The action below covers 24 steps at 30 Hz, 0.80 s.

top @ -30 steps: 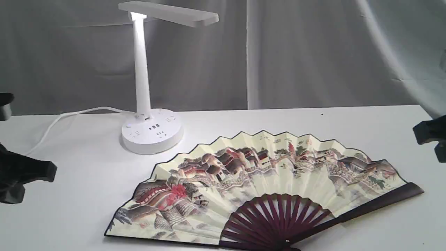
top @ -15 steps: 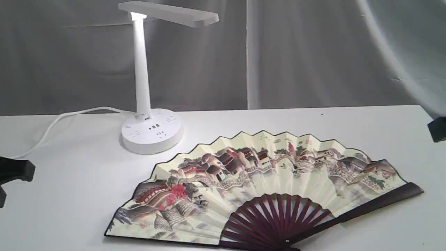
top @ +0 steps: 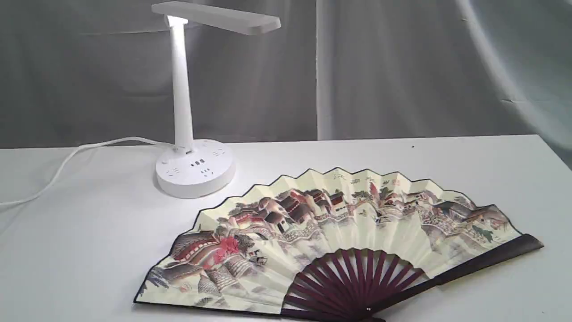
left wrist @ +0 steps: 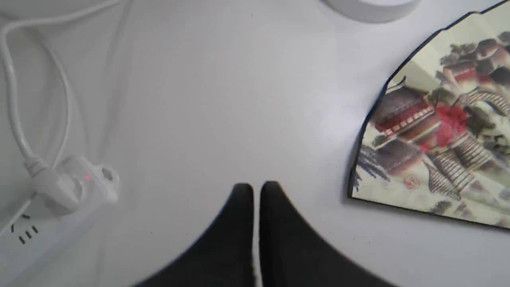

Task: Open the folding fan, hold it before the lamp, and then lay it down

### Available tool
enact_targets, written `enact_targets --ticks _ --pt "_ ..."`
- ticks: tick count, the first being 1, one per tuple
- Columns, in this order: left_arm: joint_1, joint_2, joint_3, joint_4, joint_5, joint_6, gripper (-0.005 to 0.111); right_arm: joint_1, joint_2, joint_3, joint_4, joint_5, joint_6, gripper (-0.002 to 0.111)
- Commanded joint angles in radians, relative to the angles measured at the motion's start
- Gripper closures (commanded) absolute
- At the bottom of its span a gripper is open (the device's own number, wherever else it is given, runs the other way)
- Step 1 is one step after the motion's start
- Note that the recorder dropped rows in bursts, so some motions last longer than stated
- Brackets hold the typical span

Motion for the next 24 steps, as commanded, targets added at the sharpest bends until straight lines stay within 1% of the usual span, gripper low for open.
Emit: enact_targets --ticks 1,5,11,19,24 --pt "0.000 -0.086 -0.005 -0.002 -0.007 0.004 0.107 0.003 -0.099 0.001 -0.034 0.019 0.003 0.108" --pt "0.000 -0.176 -0.005 -0.002 -0.007 0.004 0.107 0.003 -0.212 0.001 -0.036 0.038 0.003 0.108" --pt "0.000 -0.297 -0.005 -0.002 0.031 0.004 0.107 0.003 -0.376 0.001 -0.036 0.038 0.001 0.108" --pt "0.000 -0.480 -0.005 -0.002 0.035 0.004 0.107 0.003 -0.543 0.001 -0.029 0.141 0.012 0.108" --pt "0.000 -0.590 -0.003 -0.002 0.035 0.002 0.107 0.003 -0.657 0.001 -0.029 0.144 0.012 0.108"
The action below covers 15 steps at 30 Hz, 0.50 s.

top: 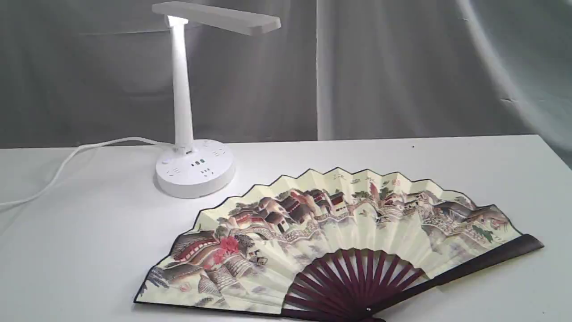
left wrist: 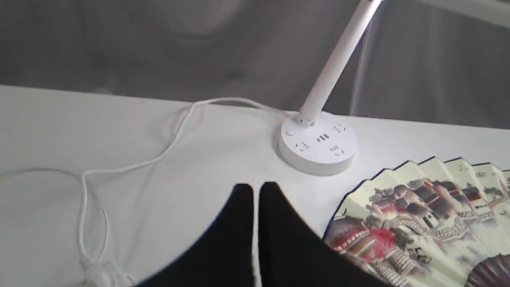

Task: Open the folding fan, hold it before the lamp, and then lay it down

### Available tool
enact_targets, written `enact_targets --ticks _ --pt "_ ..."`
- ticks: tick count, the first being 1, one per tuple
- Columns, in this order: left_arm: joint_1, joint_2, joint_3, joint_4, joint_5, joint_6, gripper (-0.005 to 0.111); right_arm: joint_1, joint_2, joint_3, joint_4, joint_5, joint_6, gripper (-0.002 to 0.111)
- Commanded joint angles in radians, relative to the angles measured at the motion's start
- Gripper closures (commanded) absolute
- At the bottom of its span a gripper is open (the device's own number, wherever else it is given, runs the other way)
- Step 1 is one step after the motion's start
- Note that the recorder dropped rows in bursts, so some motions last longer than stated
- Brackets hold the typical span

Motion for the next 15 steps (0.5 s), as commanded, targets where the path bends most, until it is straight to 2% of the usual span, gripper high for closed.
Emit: enact_targets --ticks 1,15 --pt "0.000 -0.084 -0.003 -0.002 0.001 -0.002 0.107 0.003 -0.085 0.001 -0.002 0.008 0.006 0.108" --pt "0.000 -0.453 0.047 -0.002 0.076 -0.002 0.107 0.001 -0.454 0.001 -0.002 0.099 0.006 0.108"
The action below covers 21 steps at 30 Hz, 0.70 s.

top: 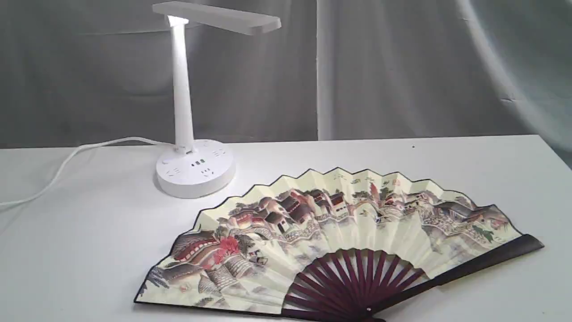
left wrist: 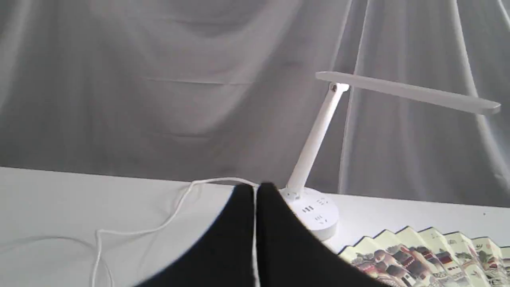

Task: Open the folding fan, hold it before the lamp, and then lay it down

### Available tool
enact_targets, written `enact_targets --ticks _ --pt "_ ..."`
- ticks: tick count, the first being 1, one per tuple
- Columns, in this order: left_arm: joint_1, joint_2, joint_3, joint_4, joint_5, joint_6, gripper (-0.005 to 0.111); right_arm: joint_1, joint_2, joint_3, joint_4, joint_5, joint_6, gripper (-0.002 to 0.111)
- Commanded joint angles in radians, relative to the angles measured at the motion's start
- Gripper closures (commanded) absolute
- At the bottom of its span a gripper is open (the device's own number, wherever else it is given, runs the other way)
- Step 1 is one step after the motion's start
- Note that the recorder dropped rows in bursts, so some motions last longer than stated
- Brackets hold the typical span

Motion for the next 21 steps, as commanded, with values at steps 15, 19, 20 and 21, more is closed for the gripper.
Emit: enact_targets --ticks 15,19,20,21 --pt "-0.011 -0.180 0.193 0.011 -0.140 -0.004 0.107 0.001 -0.031 0.110 0.024 -0.008 0.064 0.108" --pt "-0.011 -0.180 0.309 -0.002 -0.195 -0.012 0.107 0.001 -0.031 0.231 0.026 -0.145 0.075 0.108" --pt "-0.011 -0.180 0.340 -0.008 -0.206 -0.015 0.107 0.001 -0.031 0.259 0.026 -0.184 0.072 0.108" --pt "-0.011 -0.180 0.365 -0.006 -0.220 -0.011 0.107 0.001 -0.031 0.303 0.026 -0.224 0.072 0.108"
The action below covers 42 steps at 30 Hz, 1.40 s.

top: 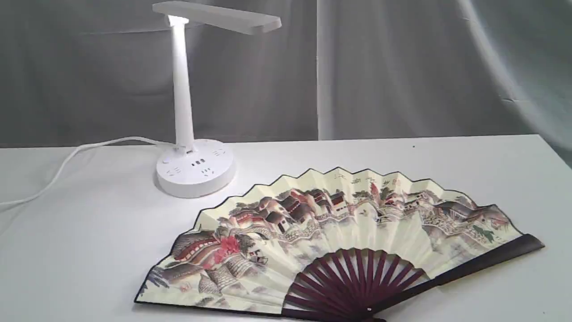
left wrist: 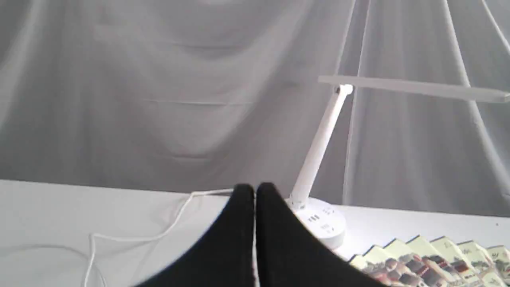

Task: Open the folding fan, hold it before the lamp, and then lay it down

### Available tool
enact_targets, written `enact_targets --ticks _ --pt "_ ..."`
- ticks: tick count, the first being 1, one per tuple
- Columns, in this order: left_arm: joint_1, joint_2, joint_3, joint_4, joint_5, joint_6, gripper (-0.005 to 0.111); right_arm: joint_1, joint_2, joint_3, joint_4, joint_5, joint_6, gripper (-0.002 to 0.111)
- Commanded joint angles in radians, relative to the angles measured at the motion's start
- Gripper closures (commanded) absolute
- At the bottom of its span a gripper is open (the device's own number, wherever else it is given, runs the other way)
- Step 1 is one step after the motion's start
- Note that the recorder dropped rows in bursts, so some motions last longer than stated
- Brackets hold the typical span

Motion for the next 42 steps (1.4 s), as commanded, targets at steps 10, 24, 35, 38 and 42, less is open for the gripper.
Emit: enact_targets --ticks 10,24,35,38,42 --pt "-0.005 -0.002 0.410 0.009 -0.470 -0.009 0.107 0.001 0.001 0.440 -0.007 -0.512 0.002 0.108" --pt "-0.005 -0.002 0.592 0.009 -0.677 -0.003 0.107 0.001 0.001 0.697 0.021 -0.936 0.002 0.108" --pt "-0.005 -0.002 0.628 0.041 -0.605 -0.001 0.107 0.001 0.001 0.829 -0.035 -0.831 -0.067 0.108" --pt "-0.005 -0.002 0.628 0.041 -0.581 -0.001 0.107 0.001 0.001 0.829 -0.038 -0.791 -0.070 0.108" --pt "-0.005 -0.002 0.628 0.041 -0.579 -0.001 0.107 0.001 0.001 0.829 -0.047 -0.802 -0.073 0.108"
